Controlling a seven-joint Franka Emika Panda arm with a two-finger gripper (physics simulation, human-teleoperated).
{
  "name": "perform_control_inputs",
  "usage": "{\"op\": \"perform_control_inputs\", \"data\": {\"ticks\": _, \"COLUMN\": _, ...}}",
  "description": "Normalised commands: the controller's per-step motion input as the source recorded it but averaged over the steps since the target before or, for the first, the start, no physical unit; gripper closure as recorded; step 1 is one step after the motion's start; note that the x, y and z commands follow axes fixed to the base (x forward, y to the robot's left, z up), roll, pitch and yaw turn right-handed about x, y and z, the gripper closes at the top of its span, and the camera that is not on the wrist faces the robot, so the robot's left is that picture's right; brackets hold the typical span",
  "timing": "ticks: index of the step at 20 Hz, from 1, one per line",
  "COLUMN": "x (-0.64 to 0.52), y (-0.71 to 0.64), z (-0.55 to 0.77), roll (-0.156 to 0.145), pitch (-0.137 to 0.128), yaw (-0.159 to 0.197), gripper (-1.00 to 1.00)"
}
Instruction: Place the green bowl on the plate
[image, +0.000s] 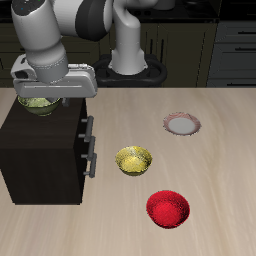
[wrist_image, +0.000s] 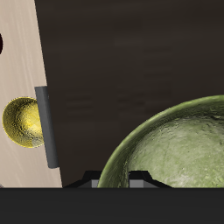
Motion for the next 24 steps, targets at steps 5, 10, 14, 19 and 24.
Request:
{"op": "perform_control_inputs", "data": {"ticks": 5, "x": -0.06, "y": 0.22, "z": 0.34, "roll": -0.009, "pitch": -0.065, "yaw": 0.012, "gripper": 1.0}}
{"op": "perform_control_inputs", "data": {"ticks": 10, "x": -0.14, "y": 0.27, "z": 0.3, "roll": -0.003, "pitch": -0.051, "yaw": 0.015, "gripper": 1.0}}
{"op": "perform_control_inputs", "data": {"ticks": 14, "x": -0.24, "y": 0.32, "z": 0.43, "roll": -0.013, "pitch": -0.07, "yaw": -0.024, "gripper": 1.0}}
{"op": "perform_control_inputs", "data": {"ticks": 19, "x": -0.17, "y": 0.2, "z": 0.27, "roll": -0.023, "pitch": -0.045, "yaw": -0.017, "gripper": 1.0}}
{"op": "perform_control_inputs", "data": {"ticks": 24, "x": -0.21, "y": 0.37, "z": 0.2, "roll": 0.044, "pitch": -0.027, "yaw": -0.021, "gripper": 1.0}}
